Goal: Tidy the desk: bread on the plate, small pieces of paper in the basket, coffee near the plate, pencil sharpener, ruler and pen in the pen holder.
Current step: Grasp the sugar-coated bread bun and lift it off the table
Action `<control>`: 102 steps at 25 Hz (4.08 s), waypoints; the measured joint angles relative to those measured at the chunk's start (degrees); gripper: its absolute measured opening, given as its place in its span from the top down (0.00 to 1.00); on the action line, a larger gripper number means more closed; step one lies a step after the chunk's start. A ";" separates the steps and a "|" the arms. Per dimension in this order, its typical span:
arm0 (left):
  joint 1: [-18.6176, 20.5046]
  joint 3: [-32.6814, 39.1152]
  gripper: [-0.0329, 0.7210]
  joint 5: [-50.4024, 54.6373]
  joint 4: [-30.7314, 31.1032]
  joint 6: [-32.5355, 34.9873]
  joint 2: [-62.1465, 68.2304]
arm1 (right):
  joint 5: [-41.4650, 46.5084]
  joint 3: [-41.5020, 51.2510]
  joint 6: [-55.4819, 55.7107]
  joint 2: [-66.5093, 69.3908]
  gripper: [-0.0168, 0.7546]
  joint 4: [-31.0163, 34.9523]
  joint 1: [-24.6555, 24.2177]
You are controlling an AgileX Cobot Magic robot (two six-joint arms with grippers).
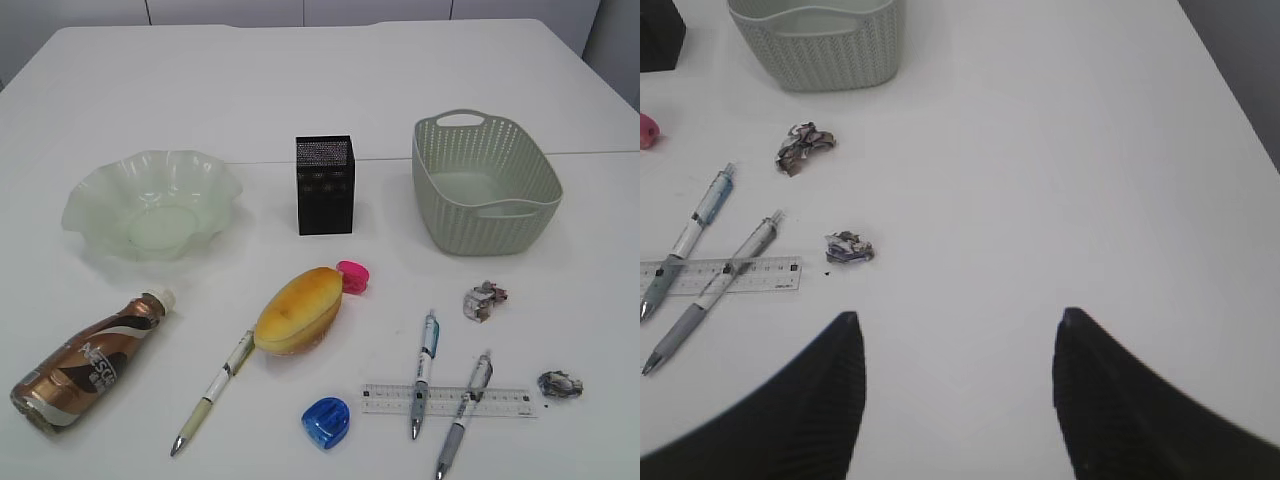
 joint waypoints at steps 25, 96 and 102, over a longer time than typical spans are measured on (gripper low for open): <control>-18.91 -20.39 0.31 -0.18 -4.31 10.08 41.75 | 5.85 -17.22 1.55 42.54 0.37 14.21 0.00; -35.96 -44.81 0.30 -2.52 6.53 2.33 99.83 | -4.66 -18.76 4.11 58.79 0.37 4.72 0.00; -35.96 -44.81 0.51 -2.52 6.53 2.29 99.83 | -4.66 -19.35 4.20 58.79 0.37 4.72 0.00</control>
